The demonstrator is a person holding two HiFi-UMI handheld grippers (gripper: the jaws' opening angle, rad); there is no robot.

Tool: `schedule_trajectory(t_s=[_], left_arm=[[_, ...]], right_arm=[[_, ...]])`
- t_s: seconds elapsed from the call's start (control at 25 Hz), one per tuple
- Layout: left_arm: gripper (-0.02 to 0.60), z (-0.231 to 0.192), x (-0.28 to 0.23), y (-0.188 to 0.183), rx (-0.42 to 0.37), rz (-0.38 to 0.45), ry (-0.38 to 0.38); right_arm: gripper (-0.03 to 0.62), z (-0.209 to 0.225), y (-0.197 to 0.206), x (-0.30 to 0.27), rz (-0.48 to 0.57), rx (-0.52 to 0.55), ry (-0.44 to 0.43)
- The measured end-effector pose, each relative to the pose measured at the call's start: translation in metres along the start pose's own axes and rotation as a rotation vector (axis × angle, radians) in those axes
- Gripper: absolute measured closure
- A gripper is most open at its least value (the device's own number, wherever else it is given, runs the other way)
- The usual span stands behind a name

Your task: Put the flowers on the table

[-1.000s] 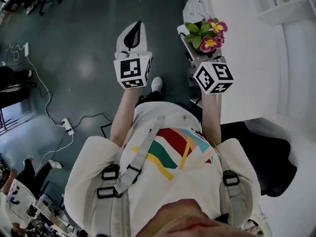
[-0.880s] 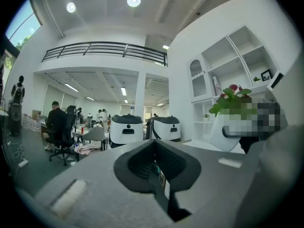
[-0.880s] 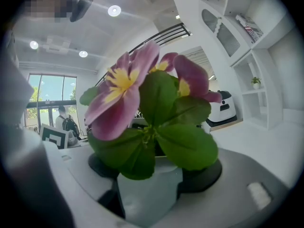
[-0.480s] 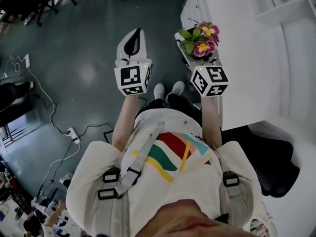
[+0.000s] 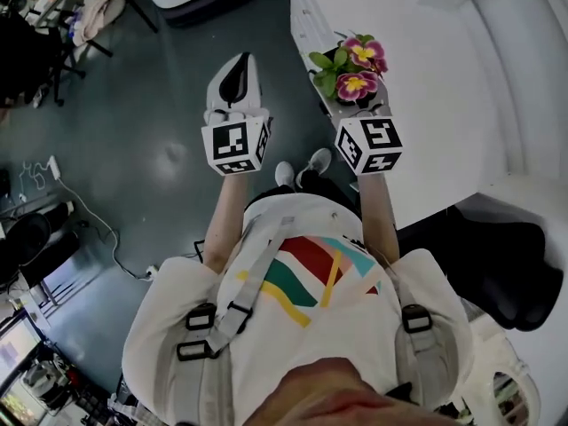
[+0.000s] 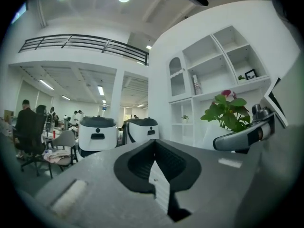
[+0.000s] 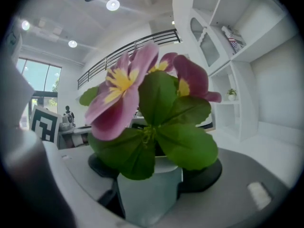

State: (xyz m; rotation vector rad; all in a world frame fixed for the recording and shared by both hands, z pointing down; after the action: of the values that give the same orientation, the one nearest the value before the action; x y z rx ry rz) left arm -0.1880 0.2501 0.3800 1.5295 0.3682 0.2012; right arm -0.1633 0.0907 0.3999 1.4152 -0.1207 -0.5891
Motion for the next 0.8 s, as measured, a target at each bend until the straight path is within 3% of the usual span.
schedule_trajectory(t_s=[0.4,0.8], left_arm=[[0.577,0.156,-0.103,-0.028,0.010,0.075,0.321],[0.577,0.301,-0.141,-0.047,-0.048,0.116,0.682]], right_arm=[[0.264,0.141,-0.015,0.072,0.073,-0.018,0.287],[0.264,0.221,-0.001,0.173,0.123,-0.111,0.641]])
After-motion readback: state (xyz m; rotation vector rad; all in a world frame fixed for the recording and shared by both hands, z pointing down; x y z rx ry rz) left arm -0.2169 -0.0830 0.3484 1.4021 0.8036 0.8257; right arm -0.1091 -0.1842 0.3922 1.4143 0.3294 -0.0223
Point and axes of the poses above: the fingertips, and each gripper's own axes: x backward along the fingers, z to its right, y out of its underside, the point moved 2 cm from there along x, backward along the fingers, and after that the axes turned 3 degrees about -z, right-handed, at the moved point
